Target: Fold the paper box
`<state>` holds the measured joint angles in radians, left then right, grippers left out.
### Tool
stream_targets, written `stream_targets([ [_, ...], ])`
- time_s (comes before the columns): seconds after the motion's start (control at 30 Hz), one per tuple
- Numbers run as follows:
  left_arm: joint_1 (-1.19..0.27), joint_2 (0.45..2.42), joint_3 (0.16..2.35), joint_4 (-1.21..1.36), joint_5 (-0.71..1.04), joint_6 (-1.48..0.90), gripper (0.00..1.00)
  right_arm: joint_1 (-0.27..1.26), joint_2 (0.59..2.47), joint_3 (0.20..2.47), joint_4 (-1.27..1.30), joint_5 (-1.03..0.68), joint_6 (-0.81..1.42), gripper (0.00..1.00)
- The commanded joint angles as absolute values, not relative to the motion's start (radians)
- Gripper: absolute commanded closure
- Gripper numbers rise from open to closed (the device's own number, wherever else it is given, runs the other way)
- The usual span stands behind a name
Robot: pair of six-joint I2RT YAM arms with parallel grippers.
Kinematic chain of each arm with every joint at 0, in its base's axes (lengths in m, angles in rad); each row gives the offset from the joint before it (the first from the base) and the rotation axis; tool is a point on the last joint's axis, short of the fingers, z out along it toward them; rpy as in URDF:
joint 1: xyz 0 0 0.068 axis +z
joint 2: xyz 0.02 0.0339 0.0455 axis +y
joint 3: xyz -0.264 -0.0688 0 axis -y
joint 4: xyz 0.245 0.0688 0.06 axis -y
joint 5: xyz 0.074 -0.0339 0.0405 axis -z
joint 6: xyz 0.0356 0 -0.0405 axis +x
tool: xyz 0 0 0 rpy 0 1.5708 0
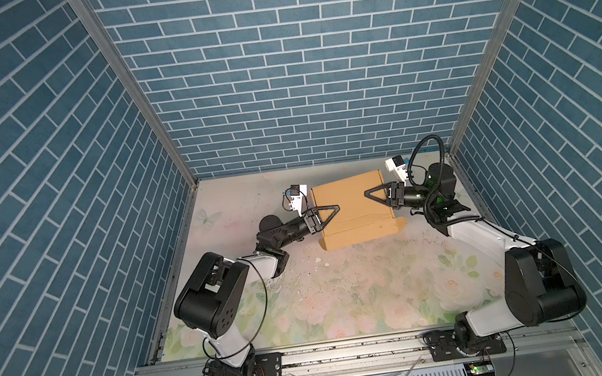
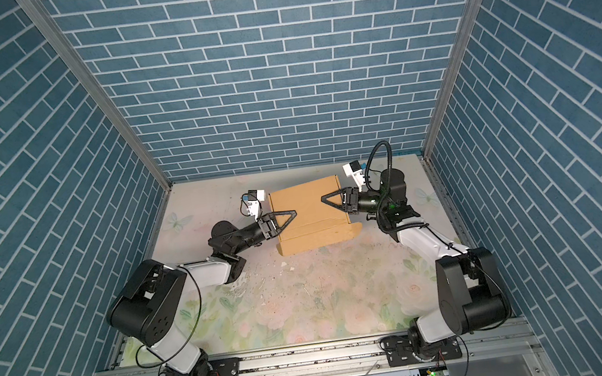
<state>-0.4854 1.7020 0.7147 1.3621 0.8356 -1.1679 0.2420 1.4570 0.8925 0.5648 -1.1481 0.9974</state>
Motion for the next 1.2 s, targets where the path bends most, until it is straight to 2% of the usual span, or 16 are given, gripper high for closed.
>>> stream_targets([
  [0.0,-0.512,1.696,0.742,1.407,0.843,-1.131,0.55,0.264,1.465,0.928,0.569,-1.123,1.018,0.44],
  [0.17,-0.499,1.687,0.73,1.407,0.836,-1.134,0.56,0.254,1.441,0.927,0.567,-1.114,1.015,0.34],
  [0.5,-0.446,1.651,0.701,1.407,0.838,-1.153,0.56,0.213,1.369,0.921,0.476,-1.101,0.966,0.26],
  [0.7,-0.362,1.626,0.668,1.407,0.846,-1.226,0.57,0.166,1.269,0.937,0.247,-1.058,0.804,0.25],
  [0.87,-0.305,1.625,0.682,1.405,0.874,-1.342,0.58,0.16,1.2,1.003,-0.031,-0.933,0.568,0.25],
  [1.0,-0.262,1.63,0.693,1.38,0.894,-1.461,0.6,0.16,1.162,1.005,-0.09,-0.829,0.447,0.26],
  [1.17,-0.211,1.601,0.748,1.201,0.934,-1.539,0.62,0.16,1.132,0.964,-0.097,-0.692,0.289,0.27],
])
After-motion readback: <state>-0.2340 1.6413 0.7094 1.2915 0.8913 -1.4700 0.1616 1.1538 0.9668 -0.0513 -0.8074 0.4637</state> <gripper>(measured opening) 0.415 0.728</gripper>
